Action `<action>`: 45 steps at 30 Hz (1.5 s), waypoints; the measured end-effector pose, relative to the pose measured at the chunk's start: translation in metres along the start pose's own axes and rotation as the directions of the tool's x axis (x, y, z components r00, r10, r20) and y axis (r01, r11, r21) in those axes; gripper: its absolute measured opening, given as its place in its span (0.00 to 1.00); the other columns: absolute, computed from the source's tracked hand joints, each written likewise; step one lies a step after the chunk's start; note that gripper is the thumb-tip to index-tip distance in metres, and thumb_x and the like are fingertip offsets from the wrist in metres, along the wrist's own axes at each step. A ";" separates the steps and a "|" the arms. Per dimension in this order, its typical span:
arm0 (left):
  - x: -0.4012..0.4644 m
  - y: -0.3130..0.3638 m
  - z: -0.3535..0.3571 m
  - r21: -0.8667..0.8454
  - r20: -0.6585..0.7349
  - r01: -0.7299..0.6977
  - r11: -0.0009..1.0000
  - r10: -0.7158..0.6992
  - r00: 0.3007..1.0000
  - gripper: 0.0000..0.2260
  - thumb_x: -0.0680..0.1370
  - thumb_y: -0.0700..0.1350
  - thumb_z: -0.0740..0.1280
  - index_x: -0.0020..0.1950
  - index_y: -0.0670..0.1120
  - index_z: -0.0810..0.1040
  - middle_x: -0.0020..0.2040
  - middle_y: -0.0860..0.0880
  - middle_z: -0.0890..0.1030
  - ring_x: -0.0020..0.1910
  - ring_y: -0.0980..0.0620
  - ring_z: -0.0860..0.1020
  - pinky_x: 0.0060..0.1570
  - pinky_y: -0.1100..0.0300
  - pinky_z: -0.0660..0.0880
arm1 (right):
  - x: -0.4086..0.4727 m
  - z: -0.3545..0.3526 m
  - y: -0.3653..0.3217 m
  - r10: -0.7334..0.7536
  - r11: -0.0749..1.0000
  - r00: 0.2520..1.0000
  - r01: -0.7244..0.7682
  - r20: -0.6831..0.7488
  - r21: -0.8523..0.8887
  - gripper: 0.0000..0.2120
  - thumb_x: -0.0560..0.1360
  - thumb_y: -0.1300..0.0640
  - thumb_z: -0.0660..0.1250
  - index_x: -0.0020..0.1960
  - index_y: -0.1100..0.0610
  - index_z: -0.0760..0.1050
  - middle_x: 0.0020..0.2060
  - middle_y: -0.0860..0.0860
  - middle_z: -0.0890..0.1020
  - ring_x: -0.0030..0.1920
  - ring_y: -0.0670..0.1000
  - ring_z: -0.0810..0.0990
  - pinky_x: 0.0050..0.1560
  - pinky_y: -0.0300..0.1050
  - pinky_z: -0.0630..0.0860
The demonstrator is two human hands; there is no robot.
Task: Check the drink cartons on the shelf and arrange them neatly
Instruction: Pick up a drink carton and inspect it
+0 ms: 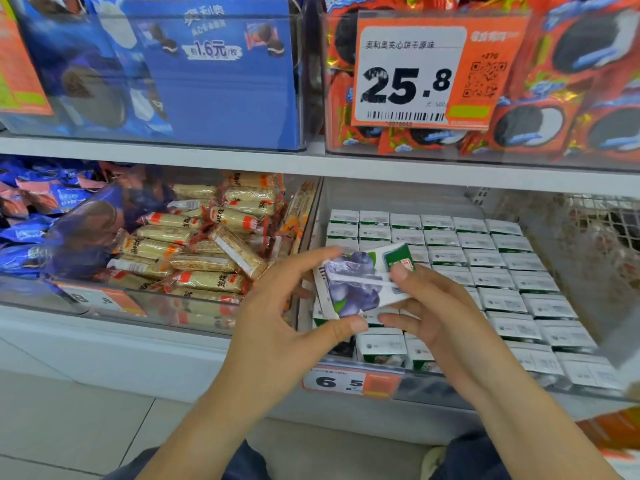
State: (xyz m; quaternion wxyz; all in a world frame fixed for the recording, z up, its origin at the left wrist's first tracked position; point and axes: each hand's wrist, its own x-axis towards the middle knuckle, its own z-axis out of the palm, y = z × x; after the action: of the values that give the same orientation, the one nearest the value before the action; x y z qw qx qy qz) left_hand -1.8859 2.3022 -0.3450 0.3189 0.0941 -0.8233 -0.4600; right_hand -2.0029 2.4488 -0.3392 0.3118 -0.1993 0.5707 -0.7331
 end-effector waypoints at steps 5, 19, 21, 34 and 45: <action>0.003 -0.014 -0.017 0.111 0.097 0.077 0.991 -0.088 0.991 0.28 0.73 0.67 0.64 0.71 0.66 0.63 0.69 0.74 0.63 0.69 0.73 0.59 0.63 0.73 0.60 | -0.002 -0.008 -0.009 -0.262 0.953 0.961 0.245 -0.085 -0.176 0.12 0.62 0.53 0.77 0.45 0.50 0.82 0.42 0.48 0.85 0.42 0.45 0.82 0.41 0.36 0.78; -0.003 -0.038 -0.018 0.155 0.109 0.210 0.965 -0.228 0.968 0.19 0.77 0.52 0.62 0.69 0.55 0.69 0.53 0.67 0.72 0.50 0.80 0.70 0.45 0.83 0.65 | -0.002 0.005 0.006 -0.355 0.635 0.915 0.387 0.192 -0.669 0.20 0.62 0.44 0.74 0.53 0.36 0.76 0.47 0.40 0.78 0.50 0.39 0.77 0.48 0.31 0.75; -0.003 -0.039 -0.018 0.152 0.111 0.214 0.965 -0.232 0.966 0.19 0.77 0.52 0.62 0.69 0.56 0.68 0.56 0.64 0.74 0.51 0.80 0.70 0.45 0.83 0.65 | -0.001 0.006 0.013 -0.344 0.576 0.907 0.407 0.242 -0.709 0.22 0.64 0.49 0.78 0.56 0.40 0.78 0.46 0.40 0.78 0.51 0.40 0.77 0.50 0.35 0.74; -0.003 -0.041 -0.018 0.164 0.103 0.207 0.965 -0.225 0.969 0.20 0.79 0.49 0.63 0.71 0.53 0.68 0.56 0.61 0.75 0.51 0.78 0.71 0.46 0.83 0.66 | 0.013 0.013 0.032 -0.167 0.239 0.931 0.357 0.324 -0.903 0.18 0.69 0.44 0.72 0.58 0.44 0.78 0.47 0.41 0.76 0.51 0.44 0.74 0.50 0.44 0.72; -0.004 -0.043 -0.018 0.153 0.097 0.198 0.968 -0.214 0.972 0.20 0.79 0.50 0.63 0.71 0.52 0.69 0.57 0.60 0.75 0.55 0.73 0.72 0.46 0.82 0.66 | 0.028 0.006 0.023 -0.167 0.308 0.943 0.327 0.287 -0.893 0.10 0.71 0.48 0.71 0.52 0.42 0.81 0.41 0.37 0.77 0.44 0.37 0.76 0.48 0.32 0.71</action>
State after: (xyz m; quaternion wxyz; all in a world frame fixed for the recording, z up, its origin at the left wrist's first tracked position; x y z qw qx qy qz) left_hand -1.8775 2.2672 -0.3747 0.2146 0.1756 -0.8565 -0.4354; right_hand -2.0140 2.4223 -0.3612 0.0660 -0.4767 0.8236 -0.3003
